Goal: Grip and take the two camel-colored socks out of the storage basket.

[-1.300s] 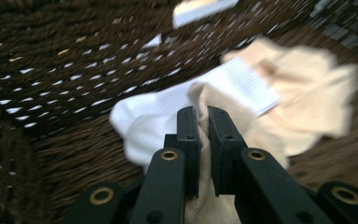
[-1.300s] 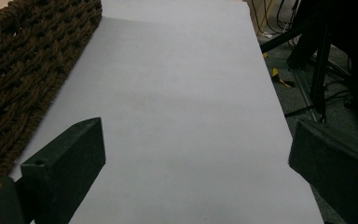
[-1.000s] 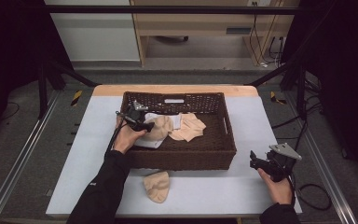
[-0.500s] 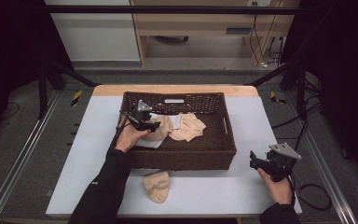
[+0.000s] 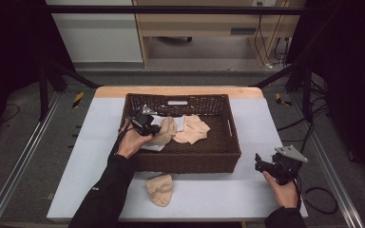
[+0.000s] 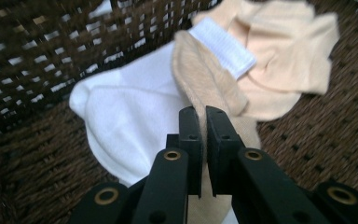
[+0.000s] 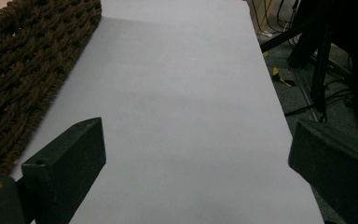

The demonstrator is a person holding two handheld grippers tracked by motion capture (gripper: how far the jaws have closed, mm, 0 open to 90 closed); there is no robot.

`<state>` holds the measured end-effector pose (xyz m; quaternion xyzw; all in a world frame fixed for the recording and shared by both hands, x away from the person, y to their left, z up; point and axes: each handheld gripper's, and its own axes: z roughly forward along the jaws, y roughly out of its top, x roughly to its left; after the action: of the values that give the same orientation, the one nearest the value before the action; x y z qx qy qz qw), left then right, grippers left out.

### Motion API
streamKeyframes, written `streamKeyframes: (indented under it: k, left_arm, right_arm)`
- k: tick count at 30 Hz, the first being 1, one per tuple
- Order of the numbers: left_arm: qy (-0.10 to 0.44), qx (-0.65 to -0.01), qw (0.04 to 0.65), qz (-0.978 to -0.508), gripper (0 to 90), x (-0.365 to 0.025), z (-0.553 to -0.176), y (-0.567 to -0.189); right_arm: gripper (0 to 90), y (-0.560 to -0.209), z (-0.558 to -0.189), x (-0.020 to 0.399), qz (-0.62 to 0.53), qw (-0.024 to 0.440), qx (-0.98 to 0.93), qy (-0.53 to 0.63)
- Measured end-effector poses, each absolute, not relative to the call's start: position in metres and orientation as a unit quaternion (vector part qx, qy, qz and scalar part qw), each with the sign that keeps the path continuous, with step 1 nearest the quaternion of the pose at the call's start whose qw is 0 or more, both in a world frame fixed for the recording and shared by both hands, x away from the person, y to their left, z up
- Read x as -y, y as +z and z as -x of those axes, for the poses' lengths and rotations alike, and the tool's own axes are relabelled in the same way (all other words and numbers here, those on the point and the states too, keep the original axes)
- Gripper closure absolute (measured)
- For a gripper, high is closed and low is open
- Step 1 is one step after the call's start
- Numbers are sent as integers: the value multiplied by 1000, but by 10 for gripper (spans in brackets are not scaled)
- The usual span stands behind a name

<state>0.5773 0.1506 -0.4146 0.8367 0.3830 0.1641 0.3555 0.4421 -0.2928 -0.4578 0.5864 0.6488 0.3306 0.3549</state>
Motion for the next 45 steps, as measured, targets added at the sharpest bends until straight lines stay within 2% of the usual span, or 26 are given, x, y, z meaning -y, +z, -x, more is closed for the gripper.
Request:
streamKeyframes:
  k: [18,32,45]
  left_arm:
    - [207,-371,499,-756,861,-173,-545,-361]
    - [203,-320,558,-738,861,-174,-493,-322]
    - [191,-274,593,-733,861,-186,-435,-309]
  right_arm:
    - [42,-457,-442,293,-591,354,-645,331]
    - [42,-457,-441,294,-591,355,-644,332]
    - [42,-456,-441,294,-589,356,-644,335]
